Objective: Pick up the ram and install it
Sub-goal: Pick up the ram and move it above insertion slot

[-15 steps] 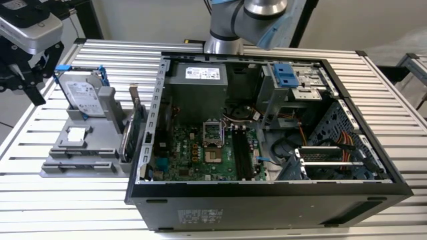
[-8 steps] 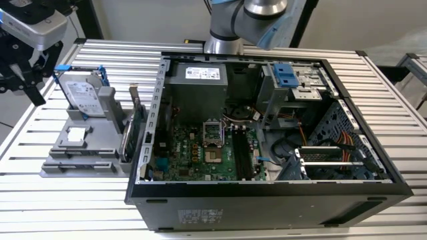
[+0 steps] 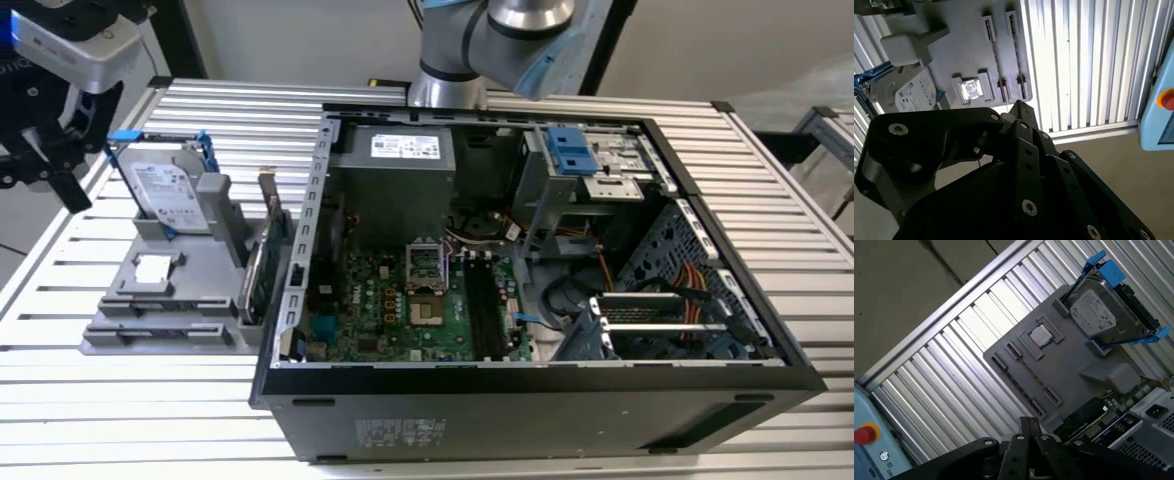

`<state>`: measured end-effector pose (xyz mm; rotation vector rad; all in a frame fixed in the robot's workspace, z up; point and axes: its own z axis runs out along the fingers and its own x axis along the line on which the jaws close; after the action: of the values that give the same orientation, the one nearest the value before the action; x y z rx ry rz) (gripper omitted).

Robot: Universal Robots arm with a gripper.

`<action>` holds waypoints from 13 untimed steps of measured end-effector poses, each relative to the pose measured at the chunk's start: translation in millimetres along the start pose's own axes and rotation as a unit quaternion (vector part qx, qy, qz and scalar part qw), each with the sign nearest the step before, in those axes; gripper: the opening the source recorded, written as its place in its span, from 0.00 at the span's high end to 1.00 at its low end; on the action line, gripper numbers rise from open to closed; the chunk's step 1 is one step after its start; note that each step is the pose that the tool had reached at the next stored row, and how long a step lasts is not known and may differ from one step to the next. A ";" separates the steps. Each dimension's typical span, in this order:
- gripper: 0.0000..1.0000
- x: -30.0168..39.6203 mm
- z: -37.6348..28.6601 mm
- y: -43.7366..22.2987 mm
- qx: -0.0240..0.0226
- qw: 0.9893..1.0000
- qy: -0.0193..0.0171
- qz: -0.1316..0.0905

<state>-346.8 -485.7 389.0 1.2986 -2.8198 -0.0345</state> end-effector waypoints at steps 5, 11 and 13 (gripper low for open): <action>1.00 0.0 0.0 0.0 0.001 0.999 0.002 -0.034; 1.00 0.0 -0.1 0.0 0.002 0.997 0.003 -0.074; 1.00 0.0 0.0 0.0 0.003 0.996 0.004 -0.088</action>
<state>-346.8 -485.7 389.0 1.5403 -2.6924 -0.0266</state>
